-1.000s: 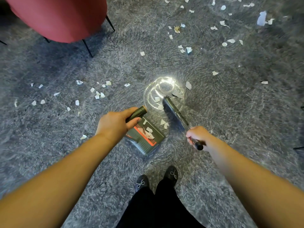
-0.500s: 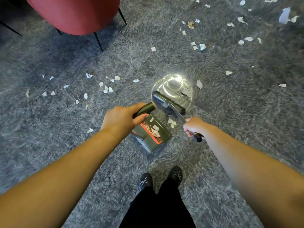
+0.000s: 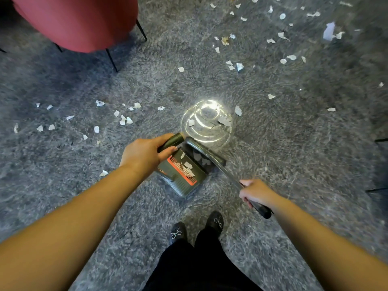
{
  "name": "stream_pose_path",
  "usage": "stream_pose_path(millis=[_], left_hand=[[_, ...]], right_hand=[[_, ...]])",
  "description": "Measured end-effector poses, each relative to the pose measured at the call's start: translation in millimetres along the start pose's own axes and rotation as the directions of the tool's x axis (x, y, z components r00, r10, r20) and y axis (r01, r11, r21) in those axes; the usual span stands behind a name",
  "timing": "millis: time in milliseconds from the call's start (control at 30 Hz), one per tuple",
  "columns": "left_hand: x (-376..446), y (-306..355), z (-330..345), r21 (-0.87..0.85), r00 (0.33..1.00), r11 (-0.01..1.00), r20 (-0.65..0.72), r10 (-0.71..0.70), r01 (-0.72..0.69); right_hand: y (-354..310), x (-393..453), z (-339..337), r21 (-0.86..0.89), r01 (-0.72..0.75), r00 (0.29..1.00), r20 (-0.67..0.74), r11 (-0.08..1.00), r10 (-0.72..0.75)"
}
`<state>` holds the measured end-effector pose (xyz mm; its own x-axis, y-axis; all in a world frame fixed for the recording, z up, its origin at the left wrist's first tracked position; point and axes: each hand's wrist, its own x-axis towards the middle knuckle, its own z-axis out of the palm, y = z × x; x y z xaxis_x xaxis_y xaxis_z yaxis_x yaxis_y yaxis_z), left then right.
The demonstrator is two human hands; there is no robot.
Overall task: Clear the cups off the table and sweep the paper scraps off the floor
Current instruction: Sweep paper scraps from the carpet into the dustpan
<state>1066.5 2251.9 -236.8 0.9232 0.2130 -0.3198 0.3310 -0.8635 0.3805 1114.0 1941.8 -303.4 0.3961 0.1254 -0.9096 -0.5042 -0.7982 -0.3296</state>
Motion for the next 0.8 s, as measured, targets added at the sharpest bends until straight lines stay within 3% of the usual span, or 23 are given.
stream_pose_path(millis=[333, 467, 800], left_hand=[[-15.1, -21.6, -9.6, 0.12, 1.0, 0.993, 0.001, -0.003, 0.003], [-17.6, -31.7, -10.5, 0.07, 0.999, 0.997, -0.041, -0.032, 0.034], [-30.5, -37.7, -2.4, 0.054, 0.997, 0.998, -0.081, -0.019, 0.023]], right_hand=[[11.0, 27.8, -2.5, 0.236, -0.058, 0.992, -0.092, 0.97, 0.081], [19.4, 39.1, 6.2, 0.303, -0.1, 0.984, -0.108, 0.948, 0.139], [49.0, 17.1, 45.2, 0.512, -0.017, 0.981, -0.157, 0.859, 0.113]])
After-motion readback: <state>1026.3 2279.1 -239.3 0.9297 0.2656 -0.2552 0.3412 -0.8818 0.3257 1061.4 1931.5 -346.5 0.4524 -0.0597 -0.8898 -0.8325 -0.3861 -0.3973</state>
